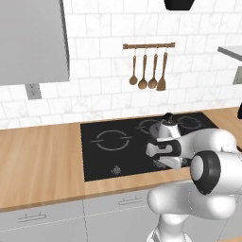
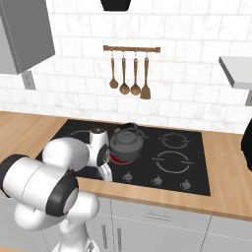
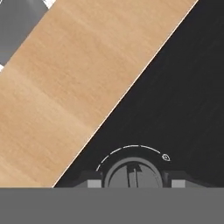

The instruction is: Turn off the front center burner of the stove.

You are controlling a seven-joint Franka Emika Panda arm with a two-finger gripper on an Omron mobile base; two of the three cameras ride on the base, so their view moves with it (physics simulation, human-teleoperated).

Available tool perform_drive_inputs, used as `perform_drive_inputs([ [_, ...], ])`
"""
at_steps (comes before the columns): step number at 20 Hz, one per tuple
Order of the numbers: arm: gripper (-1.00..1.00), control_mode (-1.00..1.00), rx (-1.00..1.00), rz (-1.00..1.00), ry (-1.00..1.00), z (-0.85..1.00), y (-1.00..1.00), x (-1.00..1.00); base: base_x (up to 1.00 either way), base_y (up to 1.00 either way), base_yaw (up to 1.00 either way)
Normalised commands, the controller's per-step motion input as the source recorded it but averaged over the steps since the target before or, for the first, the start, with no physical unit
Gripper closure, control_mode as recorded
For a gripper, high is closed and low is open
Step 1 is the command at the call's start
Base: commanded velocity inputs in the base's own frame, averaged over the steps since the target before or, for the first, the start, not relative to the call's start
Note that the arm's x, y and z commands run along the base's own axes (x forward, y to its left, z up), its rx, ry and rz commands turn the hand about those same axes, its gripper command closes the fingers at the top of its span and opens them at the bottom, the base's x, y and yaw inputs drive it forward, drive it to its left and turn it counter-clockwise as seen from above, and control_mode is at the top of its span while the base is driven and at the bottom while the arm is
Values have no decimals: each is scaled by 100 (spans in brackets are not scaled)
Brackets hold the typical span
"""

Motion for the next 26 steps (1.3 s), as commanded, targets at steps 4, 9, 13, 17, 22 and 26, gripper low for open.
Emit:
perform_drive_inputs([
  [4,100,-100,3,-24,1,0,0,0,0,0,0],
  [9,100,-100,11,-28,1,0,0,0,0,0,0],
  [13,100,-100,14,-36,0,0,2,-1,0,0,0],
  [17,100,-100,4,-40,0,-6,7,-10,0,0,0],
  [22,100,-100,1,-44,0,-8,21,-13,0,0,0],
  [26,100,-100,0,-43,0,-11,27,-15,0,0,0],
])
